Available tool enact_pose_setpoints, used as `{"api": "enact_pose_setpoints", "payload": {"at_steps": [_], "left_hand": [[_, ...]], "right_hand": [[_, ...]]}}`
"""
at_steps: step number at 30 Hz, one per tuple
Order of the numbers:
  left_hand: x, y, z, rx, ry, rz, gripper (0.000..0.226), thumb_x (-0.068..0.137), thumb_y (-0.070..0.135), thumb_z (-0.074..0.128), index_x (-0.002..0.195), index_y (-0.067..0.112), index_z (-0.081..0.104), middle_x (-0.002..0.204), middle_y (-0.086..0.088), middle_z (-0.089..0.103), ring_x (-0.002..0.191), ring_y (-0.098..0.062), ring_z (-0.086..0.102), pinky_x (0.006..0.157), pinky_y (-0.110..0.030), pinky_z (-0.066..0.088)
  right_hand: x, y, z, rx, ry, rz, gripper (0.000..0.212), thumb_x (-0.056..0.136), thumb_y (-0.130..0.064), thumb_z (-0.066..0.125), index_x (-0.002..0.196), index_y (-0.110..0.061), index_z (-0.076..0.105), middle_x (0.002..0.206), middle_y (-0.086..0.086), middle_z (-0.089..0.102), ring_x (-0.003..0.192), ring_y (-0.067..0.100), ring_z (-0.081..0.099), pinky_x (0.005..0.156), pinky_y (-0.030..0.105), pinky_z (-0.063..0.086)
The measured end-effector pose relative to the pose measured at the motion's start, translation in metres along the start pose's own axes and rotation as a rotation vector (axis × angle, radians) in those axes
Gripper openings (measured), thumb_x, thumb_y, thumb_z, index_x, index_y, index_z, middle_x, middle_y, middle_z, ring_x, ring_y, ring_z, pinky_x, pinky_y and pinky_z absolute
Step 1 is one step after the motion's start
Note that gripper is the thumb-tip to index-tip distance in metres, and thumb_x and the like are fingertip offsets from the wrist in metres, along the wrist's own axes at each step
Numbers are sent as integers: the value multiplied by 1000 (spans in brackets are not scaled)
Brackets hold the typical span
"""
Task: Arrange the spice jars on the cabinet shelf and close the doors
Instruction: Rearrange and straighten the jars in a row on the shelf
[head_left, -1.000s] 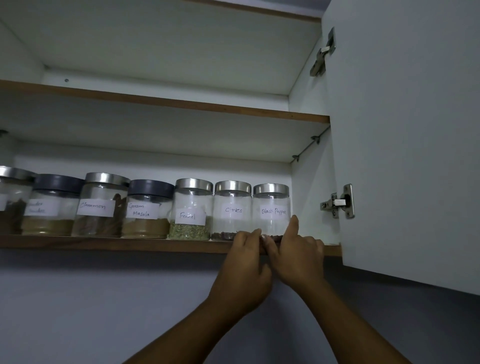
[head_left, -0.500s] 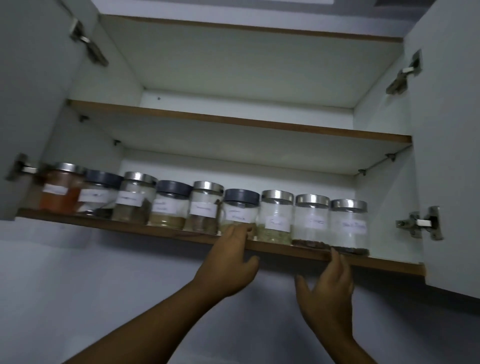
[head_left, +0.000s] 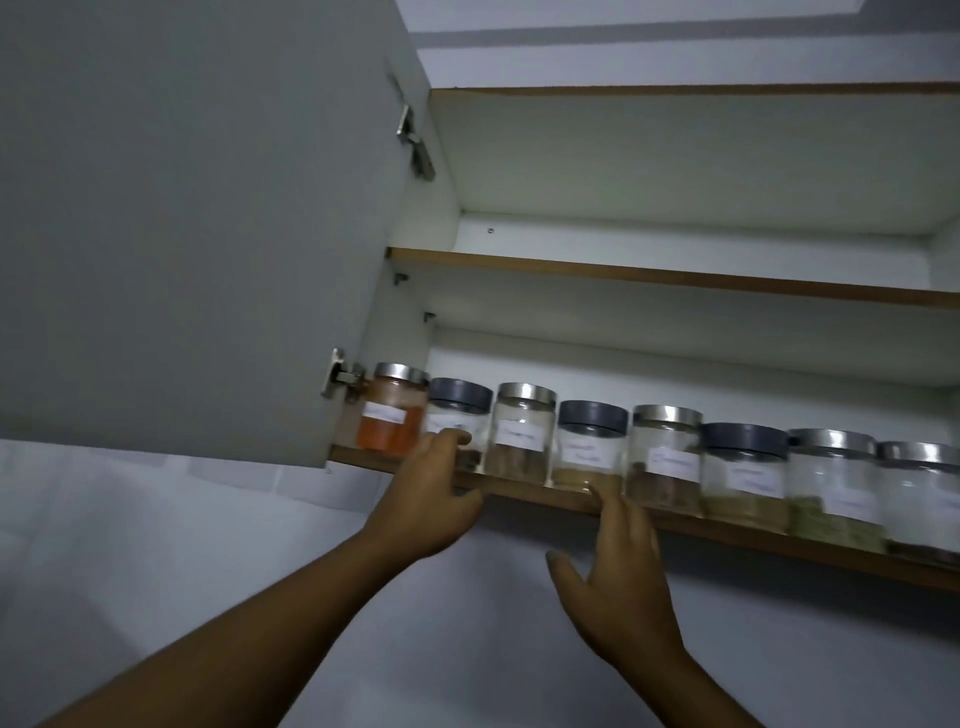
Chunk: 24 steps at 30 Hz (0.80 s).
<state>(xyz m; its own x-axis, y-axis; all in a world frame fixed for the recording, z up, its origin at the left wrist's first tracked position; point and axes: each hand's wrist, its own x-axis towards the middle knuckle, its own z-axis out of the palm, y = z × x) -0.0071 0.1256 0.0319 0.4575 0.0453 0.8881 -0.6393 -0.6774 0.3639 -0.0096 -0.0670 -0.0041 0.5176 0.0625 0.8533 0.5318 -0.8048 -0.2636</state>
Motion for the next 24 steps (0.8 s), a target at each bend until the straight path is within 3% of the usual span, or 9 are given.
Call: {"api": "enact_pose_setpoints", "payload": {"at_steps": [5, 8, 12, 15, 20, 24], "left_hand": [[15, -50, -59, 25, -31, 5, 44, 78, 11, 63, 120, 19, 49, 109, 2, 50, 102, -18, 56, 78, -24, 43], [34, -67, -83, 41, -77, 19, 44, 80, 12, 61, 122, 18, 48, 117, -3, 54, 105, -19, 56, 84, -31, 50], [65, -76, -99, 100, -104, 40, 42, 81, 11, 59, 122, 13, 50, 120, -8, 57, 106, -21, 55, 87, -33, 48], [86, -80, -102, 157, -109, 27, 40, 84, 7, 55, 124, 10, 49, 121, -12, 57, 108, -24, 55, 84, -31, 46], [115, -79, -95, 272, -109, 5, 38, 86, 3, 53, 125, 3, 49, 126, -16, 55, 114, -29, 53, 84, -31, 43], [136, -79, -92, 502, -183, 50, 34, 88, 5, 52, 123, 2, 51, 124, -17, 54, 111, -30, 53, 91, -37, 45]], "right_hand": [[18, -55, 43, -25, 0, -53, 66, 84, -40, 59, 140, -22, 29, 141, -1, 35, 132, 17, 26, 102, 27, 30], [37, -80, 60, -95, 43, -99, 59, 86, -43, 55, 137, -21, 34, 140, -2, 39, 134, 18, 23, 107, 31, 28], [67, -99, 71, -215, 40, -138, 56, 90, -40, 52, 138, -17, 35, 138, 1, 43, 132, 19, 28, 107, 32, 27], [89, -106, 72, -255, 45, -138, 50, 90, -34, 54, 134, -15, 39, 133, 4, 46, 127, 19, 34, 102, 31, 32], [126, -107, 66, -471, 26, -182, 53, 88, -19, 56, 136, -7, 38, 139, 12, 43, 136, 29, 26, 112, 36, 23], [156, -110, 58, -515, 65, -167, 32, 89, -9, 53, 121, -8, 54, 130, 8, 51, 118, 26, 43, 91, 34, 38]]}}
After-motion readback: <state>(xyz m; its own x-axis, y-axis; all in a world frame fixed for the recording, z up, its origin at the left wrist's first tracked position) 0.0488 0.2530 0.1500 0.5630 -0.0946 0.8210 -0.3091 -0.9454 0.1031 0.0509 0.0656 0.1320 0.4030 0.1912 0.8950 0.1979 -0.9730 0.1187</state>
